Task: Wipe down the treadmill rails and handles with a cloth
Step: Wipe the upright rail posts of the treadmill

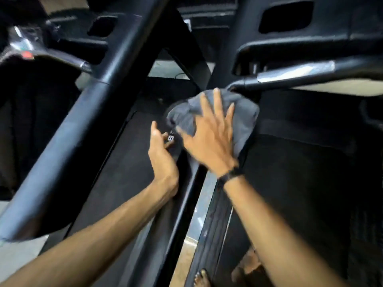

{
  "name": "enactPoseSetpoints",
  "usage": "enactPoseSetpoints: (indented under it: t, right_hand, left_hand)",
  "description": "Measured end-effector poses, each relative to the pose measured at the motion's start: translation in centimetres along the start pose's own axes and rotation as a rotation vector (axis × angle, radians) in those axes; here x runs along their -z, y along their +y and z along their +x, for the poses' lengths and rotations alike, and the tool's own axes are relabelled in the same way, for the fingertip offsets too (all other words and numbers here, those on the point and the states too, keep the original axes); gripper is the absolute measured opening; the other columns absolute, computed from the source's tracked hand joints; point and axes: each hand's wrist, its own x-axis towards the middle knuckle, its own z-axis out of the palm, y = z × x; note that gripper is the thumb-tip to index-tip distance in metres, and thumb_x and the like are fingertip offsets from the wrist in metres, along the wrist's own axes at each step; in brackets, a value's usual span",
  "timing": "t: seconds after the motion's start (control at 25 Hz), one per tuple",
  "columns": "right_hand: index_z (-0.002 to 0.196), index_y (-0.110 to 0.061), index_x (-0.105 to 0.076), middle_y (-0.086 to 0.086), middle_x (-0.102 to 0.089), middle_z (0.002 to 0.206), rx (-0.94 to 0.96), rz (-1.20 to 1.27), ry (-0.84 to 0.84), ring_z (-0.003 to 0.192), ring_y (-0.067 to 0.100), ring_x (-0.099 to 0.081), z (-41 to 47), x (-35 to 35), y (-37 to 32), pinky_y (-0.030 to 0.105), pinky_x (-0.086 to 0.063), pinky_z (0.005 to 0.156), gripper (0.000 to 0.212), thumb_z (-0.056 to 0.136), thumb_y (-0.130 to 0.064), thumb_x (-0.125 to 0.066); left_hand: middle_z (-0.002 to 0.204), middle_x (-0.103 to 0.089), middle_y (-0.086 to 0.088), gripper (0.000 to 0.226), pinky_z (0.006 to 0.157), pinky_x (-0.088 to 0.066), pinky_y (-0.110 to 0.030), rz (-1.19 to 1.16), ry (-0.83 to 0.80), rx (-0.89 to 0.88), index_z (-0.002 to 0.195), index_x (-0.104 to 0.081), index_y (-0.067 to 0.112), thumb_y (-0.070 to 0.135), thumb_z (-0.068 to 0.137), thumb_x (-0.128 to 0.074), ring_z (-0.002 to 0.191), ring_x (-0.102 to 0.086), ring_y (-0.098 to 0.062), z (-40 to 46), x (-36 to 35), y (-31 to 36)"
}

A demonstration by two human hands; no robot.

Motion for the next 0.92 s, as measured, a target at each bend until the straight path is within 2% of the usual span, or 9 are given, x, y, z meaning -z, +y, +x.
enactPoseSetpoints:
  t: [0.12, 0.24, 0.36, 0.44, 0.52, 0.6, 0.72, 0.84, 0.92]
  right_hand:
    - [0.12, -0.016, -0.07, 0.011, -0.056, 0.139, 0.06, -0.383, -0.198, 0.145, 0.035, -0.029, 6.2, 2.4, 0.0, 0.065, -0.006, 0.118, 0.054, 0.085, -0.052, -0.053]
    - [0.114, -0.013, -0.071, 0.01, -0.065, 0.125, 0.188, -0.516, -0.318, 0.134, 0.033, -0.043, 4.5, 2.0, -1.3, 0.059, -0.014, 0.118, 0.05, 0.083, -0.049, -0.057]
    - [0.088, -0.011, -0.073, 0.011, -0.073, 0.097, 0.32, -0.37, -0.223, 0.106, 0.032, -0.061, -2.0, 2.5, -5.0, 0.052, -0.032, 0.112, 0.036, 0.076, -0.045, -0.069]
    - [0.08, -0.012, -0.073, 0.008, -0.072, 0.085, 0.383, -0.249, -0.155, 0.094, 0.03, -0.064, -7.1, 2.2, -7.5, 0.048, -0.037, 0.106, 0.033, 0.072, -0.044, -0.074]
    - [0.09, -0.015, -0.074, 0.003, -0.073, 0.092, 0.438, -0.214, -0.228, 0.101, 0.026, -0.062, -12.0, 1.9, -9.9, 0.045, -0.033, 0.107, 0.037, 0.077, -0.048, -0.064]
    - [0.103, -0.015, -0.075, 0.001, -0.074, 0.104, 0.468, -0.217, -0.288, 0.113, 0.023, -0.06, -15.9, 1.7, -12.2, 0.045, -0.027, 0.114, 0.047, 0.079, -0.05, -0.055]
    - [0.104, -0.017, -0.076, -0.003, -0.074, 0.11, 0.493, -0.2, -0.294, 0.118, 0.017, -0.059, -20.9, 1.7, -14.5, 0.041, -0.022, 0.117, 0.046, 0.08, -0.052, -0.059]
    - [0.098, -0.016, -0.077, -0.003, -0.075, 0.103, 0.48, 0.042, -0.28, 0.109, 0.014, -0.063, -24.7, 2.1, -15.6, 0.041, -0.037, 0.11, 0.037, 0.08, -0.046, -0.066]
    - [0.095, -0.017, -0.077, -0.003, -0.076, 0.097, 0.404, 0.299, -0.272, 0.099, 0.012, -0.067, -26.8, 2.9, -16.0, 0.039, -0.046, 0.102, 0.027, 0.083, -0.039, -0.068]
  left_hand:
    - [0.116, -0.061, -0.005, 0.058, 0.097, -0.042, -0.031, -0.059, 0.121, 0.037, 0.137, -0.054, 0.028, 0.055, 0.087, -0.041, 0.103, -0.057, -0.017, -0.3, 0.9, 0.7]
    - [0.112, -0.059, -0.006, 0.025, 0.098, -0.04, -0.031, -0.107, 0.111, 0.098, 0.108, -0.062, 0.034, 0.046, 0.102, -0.042, 0.1, -0.053, -0.017, -1.0, 3.5, 2.0]
    - [0.11, -0.062, -0.008, 0.031, 0.109, -0.04, -0.036, -0.114, 0.014, 0.088, 0.111, -0.067, 0.029, 0.047, 0.1, -0.044, 0.103, -0.055, -0.018, -1.2, 8.2, 3.1]
    - [0.113, -0.064, -0.009, 0.039, 0.111, -0.039, -0.039, -0.092, -0.02, 0.072, 0.121, -0.068, 0.02, 0.046, 0.1, -0.045, 0.106, -0.056, -0.018, -2.1, 11.2, 3.6]
    - [0.119, -0.066, -0.008, 0.047, 0.11, -0.04, -0.034, -0.045, -0.046, 0.085, 0.123, -0.068, 0.019, 0.051, 0.094, -0.05, 0.112, -0.058, -0.019, -4.0, 13.3, 3.6]
    - [0.122, -0.067, -0.006, 0.043, 0.104, -0.042, -0.028, -0.014, -0.071, 0.078, 0.123, -0.069, 0.019, 0.047, 0.097, -0.05, 0.117, -0.06, -0.02, -6.6, 15.4, 3.5]
    - [0.12, -0.068, -0.003, 0.037, 0.095, -0.045, -0.024, 0.023, -0.076, 0.073, 0.121, -0.07, 0.02, 0.042, 0.101, -0.048, 0.115, -0.061, -0.018, -10.0, 18.9, 2.9]
    - [0.109, -0.072, 0.004, 0.035, 0.101, -0.046, -0.035, 0.196, -0.151, 0.069, 0.103, -0.075, 0.028, 0.052, 0.087, -0.056, 0.111, -0.062, -0.016, -12.4, 22.1, 2.0]
    - [0.094, -0.074, 0.003, 0.034, 0.097, -0.05, -0.042, 0.306, -0.174, 0.101, 0.089, -0.076, 0.024, 0.052, 0.08, -0.061, 0.099, -0.065, -0.019, -13.2, 23.2, 2.1]
